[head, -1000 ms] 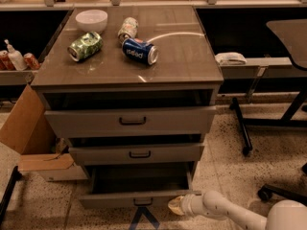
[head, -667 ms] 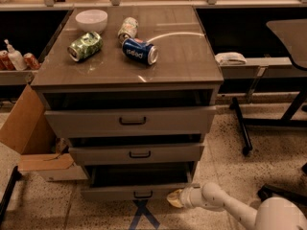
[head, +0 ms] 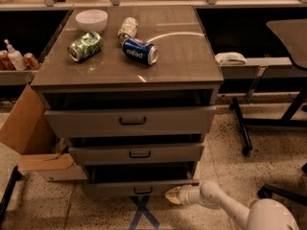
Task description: Close bottom drawer
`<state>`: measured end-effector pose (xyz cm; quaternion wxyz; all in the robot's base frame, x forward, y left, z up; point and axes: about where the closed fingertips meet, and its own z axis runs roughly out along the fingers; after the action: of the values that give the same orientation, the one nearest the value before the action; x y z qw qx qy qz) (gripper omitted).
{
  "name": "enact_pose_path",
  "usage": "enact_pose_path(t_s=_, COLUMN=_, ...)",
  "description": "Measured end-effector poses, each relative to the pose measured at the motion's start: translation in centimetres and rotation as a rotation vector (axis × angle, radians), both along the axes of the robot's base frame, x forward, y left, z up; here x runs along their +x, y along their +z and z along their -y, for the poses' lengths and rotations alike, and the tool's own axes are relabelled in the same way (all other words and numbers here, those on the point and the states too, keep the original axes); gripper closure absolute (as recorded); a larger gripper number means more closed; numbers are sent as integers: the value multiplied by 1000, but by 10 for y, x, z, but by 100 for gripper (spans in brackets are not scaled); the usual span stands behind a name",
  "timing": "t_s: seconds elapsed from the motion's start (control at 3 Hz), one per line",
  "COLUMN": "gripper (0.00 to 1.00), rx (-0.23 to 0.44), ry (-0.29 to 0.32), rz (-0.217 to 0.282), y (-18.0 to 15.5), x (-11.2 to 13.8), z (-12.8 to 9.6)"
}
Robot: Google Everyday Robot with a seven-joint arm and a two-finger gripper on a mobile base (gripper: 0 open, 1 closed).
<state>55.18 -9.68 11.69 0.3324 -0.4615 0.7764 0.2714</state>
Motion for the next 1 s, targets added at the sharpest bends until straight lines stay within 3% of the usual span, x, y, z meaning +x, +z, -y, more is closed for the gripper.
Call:
enact_pose_path(t_s=0.67, gripper=100, rx=20, ry=3, rz=23, y=-1, x=2, z=-4)
enact_pose_path(t_s=1.0, gripper=100, rx=49, ry=11, rz=78, y=2, x=12, z=-11)
